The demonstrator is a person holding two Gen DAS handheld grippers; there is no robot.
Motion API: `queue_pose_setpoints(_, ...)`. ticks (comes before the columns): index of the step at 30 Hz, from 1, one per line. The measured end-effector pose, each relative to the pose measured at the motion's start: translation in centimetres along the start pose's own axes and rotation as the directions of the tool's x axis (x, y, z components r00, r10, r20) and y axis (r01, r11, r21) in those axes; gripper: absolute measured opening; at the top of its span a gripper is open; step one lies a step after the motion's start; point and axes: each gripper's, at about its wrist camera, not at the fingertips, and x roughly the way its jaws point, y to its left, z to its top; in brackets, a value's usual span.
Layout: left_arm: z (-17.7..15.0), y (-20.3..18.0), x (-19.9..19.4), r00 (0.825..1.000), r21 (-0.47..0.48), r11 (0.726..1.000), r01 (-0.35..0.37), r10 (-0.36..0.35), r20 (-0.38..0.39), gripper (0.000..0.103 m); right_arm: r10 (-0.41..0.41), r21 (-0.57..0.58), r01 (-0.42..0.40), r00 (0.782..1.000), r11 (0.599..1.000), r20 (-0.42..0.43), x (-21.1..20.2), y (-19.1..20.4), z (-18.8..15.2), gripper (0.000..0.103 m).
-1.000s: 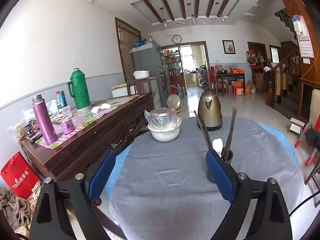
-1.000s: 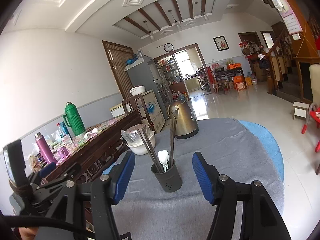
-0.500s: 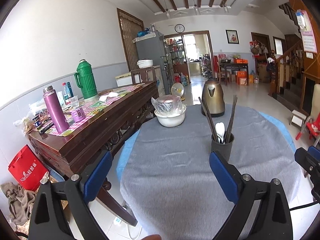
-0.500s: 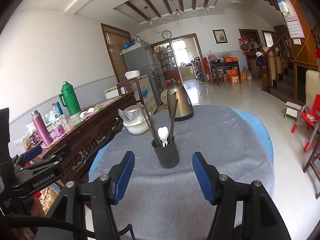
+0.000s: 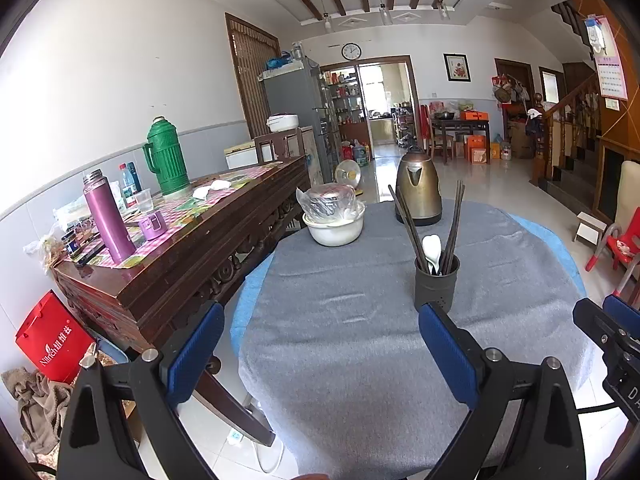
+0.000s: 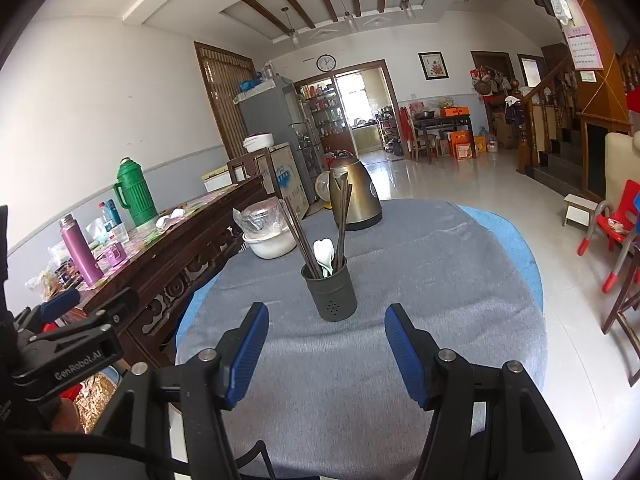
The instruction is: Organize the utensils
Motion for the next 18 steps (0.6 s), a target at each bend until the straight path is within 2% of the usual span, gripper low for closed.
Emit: queue_pose_setpoints(18, -0.04, 0.57, -0.13, 1.0, -0.019, 1.0, -0.006, 0.006, 0.003, 0.098, -0.005, -0.022, 0.005, 1.0, 1.0, 0.013, -0.28, 0.63, 0.24, 0.064)
